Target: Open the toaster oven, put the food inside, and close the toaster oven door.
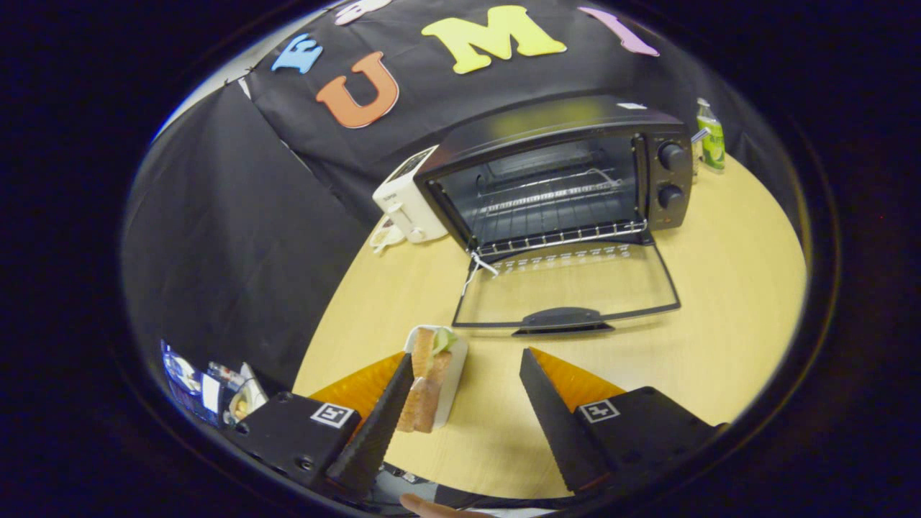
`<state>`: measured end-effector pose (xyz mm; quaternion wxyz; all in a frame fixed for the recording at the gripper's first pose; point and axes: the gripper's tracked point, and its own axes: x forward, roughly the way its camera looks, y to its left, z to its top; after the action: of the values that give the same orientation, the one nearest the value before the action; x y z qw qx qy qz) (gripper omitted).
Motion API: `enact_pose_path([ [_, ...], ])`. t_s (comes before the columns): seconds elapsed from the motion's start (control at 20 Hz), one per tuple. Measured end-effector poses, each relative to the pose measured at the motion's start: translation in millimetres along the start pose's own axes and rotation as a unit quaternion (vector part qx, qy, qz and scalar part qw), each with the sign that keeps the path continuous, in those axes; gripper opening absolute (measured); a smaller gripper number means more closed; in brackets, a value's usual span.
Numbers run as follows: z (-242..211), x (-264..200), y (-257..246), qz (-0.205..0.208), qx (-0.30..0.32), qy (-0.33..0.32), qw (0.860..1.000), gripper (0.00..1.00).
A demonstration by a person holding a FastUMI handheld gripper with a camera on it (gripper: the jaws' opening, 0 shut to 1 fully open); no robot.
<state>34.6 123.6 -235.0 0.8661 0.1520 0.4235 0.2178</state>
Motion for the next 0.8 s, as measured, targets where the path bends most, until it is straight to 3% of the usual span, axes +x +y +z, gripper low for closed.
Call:
enact_pose_path([
  [0.3, -24, 12, 23, 0.064, 0.022, 0.088, 0.994, 0.90],
  [0.45, -25, 25, 11, 0.042, 0.013, 0.099, 0.994, 0.82],
  [0.7, -30, 37, 18, 0.062, 0.017, 0.135, 0.989, 0.69],
  [0.8, -35, 40, 21, 0.071, 0.015, 0.150, 0.986, 0.60],
])
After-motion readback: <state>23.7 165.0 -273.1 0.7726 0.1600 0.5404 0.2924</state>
